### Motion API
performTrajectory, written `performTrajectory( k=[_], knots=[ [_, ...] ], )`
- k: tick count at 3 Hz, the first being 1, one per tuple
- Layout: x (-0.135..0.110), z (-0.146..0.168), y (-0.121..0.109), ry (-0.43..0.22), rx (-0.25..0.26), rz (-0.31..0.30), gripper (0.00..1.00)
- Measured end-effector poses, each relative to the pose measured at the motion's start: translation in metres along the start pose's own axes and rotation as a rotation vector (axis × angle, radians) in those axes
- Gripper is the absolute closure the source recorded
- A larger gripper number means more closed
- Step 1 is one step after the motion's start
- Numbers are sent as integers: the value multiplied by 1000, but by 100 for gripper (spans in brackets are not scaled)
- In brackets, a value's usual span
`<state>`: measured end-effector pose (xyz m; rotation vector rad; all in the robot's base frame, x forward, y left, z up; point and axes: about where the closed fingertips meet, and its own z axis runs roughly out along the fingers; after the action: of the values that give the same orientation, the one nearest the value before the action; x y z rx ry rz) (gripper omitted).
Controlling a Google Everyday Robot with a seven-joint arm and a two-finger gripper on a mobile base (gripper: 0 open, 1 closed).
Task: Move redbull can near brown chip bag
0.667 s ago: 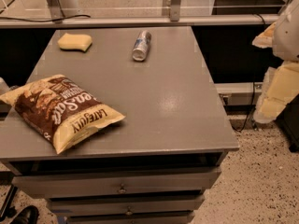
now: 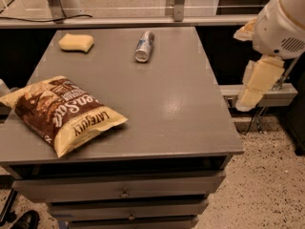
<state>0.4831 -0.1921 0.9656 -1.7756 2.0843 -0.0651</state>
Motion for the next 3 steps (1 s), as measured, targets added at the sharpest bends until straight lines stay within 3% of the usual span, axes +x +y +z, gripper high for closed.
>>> performTrajectory(
  k=[3],
  knots=[
    [-92,100,-129,-247,39,-407,0]
  ],
)
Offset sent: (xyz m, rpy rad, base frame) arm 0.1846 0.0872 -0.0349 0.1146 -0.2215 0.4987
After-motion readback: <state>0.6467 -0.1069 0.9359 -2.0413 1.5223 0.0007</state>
